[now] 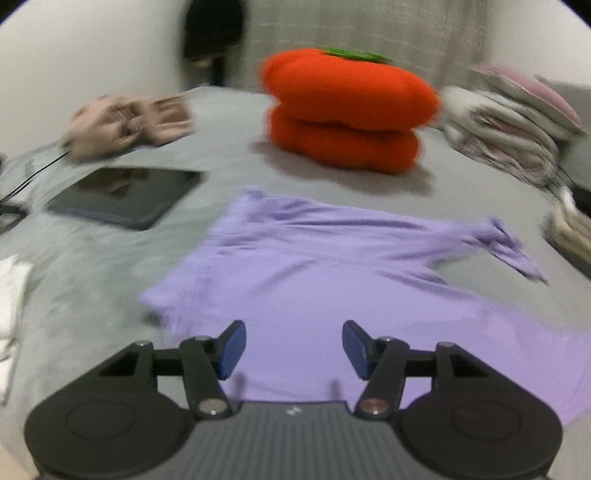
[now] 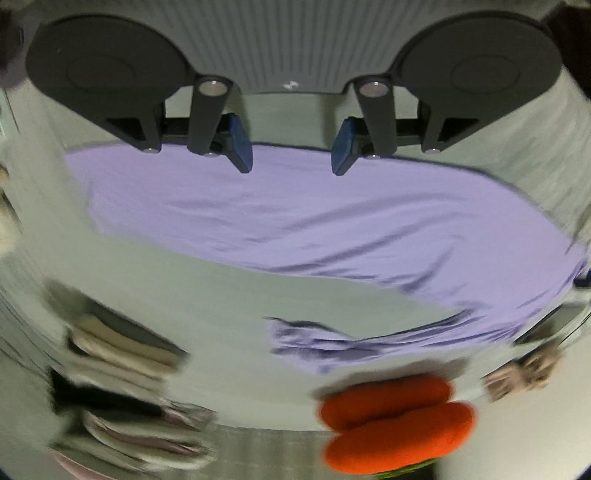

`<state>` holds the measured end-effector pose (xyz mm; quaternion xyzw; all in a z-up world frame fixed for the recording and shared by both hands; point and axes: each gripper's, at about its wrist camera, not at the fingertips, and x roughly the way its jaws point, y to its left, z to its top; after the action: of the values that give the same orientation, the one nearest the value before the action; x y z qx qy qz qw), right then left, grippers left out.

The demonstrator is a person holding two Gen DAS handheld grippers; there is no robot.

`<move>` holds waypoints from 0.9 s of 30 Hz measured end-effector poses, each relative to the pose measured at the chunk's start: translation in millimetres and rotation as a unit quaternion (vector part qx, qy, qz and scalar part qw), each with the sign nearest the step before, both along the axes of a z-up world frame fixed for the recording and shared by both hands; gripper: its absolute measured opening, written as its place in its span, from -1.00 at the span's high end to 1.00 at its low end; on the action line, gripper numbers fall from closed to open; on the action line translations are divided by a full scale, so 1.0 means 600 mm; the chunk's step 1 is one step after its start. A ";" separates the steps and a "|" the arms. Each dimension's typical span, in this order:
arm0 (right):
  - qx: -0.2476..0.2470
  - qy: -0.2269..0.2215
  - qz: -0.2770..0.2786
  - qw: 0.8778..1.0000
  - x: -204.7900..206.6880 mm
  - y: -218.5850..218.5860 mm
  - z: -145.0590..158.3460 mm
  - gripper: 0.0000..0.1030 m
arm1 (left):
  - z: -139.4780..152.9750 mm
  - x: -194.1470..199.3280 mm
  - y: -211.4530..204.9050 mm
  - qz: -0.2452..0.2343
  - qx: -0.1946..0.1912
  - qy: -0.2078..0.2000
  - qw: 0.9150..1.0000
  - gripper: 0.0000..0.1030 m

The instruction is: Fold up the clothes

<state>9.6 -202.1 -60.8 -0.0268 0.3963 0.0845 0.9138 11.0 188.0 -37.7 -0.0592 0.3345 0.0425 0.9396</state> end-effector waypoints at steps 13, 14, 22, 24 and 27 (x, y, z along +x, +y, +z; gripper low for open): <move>0.015 0.013 -0.105 0.994 0.004 -0.069 -0.008 -0.03 | -0.004 0.001 -0.230 -0.266 0.021 -0.025 0.963 -0.16; 0.016 0.014 -0.112 0.993 0.005 -0.073 -0.009 -0.03 | -0.004 -0.002 -0.247 -0.285 0.021 -0.027 0.958 -0.16; 0.027 0.008 -0.175 0.984 0.009 -0.112 -0.010 -0.03 | -0.026 -0.018 -0.377 -0.401 0.019 -0.036 0.915 -0.13; 0.029 0.005 -0.192 0.981 0.009 -0.124 -0.011 -0.03 | -0.031 -0.021 -0.404 -0.424 0.021 -0.036 0.905 -0.13; 0.035 0.000 -0.209 0.977 0.010 -0.137 -0.012 -0.03 | -0.041 -0.024 -0.443 -0.453 0.030 -0.035 0.890 -0.09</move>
<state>15.3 -284.3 -68.3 0.0883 0.3899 -0.0948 0.9117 -3.2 -78.0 -62.3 0.1253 0.2902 -0.3796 0.8695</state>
